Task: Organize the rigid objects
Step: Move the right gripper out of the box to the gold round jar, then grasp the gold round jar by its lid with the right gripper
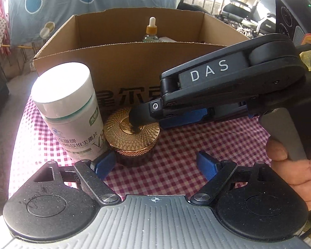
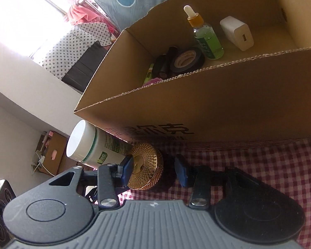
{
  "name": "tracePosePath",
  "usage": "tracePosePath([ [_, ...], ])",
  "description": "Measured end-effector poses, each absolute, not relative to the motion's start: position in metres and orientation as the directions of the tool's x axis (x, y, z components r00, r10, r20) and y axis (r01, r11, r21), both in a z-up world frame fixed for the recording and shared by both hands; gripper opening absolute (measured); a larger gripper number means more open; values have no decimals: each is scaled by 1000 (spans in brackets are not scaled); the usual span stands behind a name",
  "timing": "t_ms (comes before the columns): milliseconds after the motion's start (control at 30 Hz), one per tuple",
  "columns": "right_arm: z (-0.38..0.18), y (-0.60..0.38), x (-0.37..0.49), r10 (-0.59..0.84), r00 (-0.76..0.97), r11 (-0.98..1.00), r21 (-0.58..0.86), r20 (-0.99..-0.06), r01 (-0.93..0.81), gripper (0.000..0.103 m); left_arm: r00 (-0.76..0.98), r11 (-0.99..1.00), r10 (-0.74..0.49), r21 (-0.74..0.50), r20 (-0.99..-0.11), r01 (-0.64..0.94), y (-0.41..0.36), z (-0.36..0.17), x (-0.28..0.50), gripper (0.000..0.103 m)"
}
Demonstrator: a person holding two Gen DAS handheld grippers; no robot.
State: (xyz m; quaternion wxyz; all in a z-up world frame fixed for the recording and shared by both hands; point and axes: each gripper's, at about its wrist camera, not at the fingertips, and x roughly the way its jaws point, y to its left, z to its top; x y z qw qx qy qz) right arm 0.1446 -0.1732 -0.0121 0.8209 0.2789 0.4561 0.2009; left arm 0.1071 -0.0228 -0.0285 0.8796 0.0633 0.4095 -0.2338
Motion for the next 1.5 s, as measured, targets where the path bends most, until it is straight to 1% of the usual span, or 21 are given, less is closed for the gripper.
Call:
tracePosePath([
  [67, -17, -173, 148, 605, 483, 751, 656, -633, -80, 44, 558, 882, -360, -77, -748, 466, -23, -29, 109, 86],
  [267, -18, -185, 143, 621, 476, 736, 671, -622, -83, 45, 548, 875, -374, -88, -748, 477, -32, -30, 107, 86],
  [733, -19, -248, 95, 561, 544, 735, 678, -624, 20, 45, 467, 767, -493, -112, -734, 632, -81, -28, 87, 86],
  [867, -18, -257, 87, 563, 552, 718, 695, -615, 42, 45, 424, 711, -548, -134, -722, 691, -96, -26, 75, 81],
  [967, -15, -263, 79, 524, 575, 739, 671, -629, 61, 45, 433, 703, -539, -103, -722, 704, -103, -25, 69, 81],
  [1267, -12, -284, 71, 486, 612, 745, 662, -624, 84, 46, 463, 734, -522, -101, -716, 672, -90, -21, 74, 81],
  [1367, -10, -285, 72, 479, 616, 752, 654, -626, 80, 48, 495, 743, -519, -80, -697, 665, -82, -17, 74, 82],
  [1433, -9, -282, 73, 479, 621, 752, 655, -621, 74, 52, 517, 753, -513, -70, -685, 654, -77, -14, 75, 82],
  [1500, -9, -281, 76, 486, 623, 749, 660, -613, 65, 53, 534, 768, -496, -60, -685, 637, -75, -13, 80, 82],
])
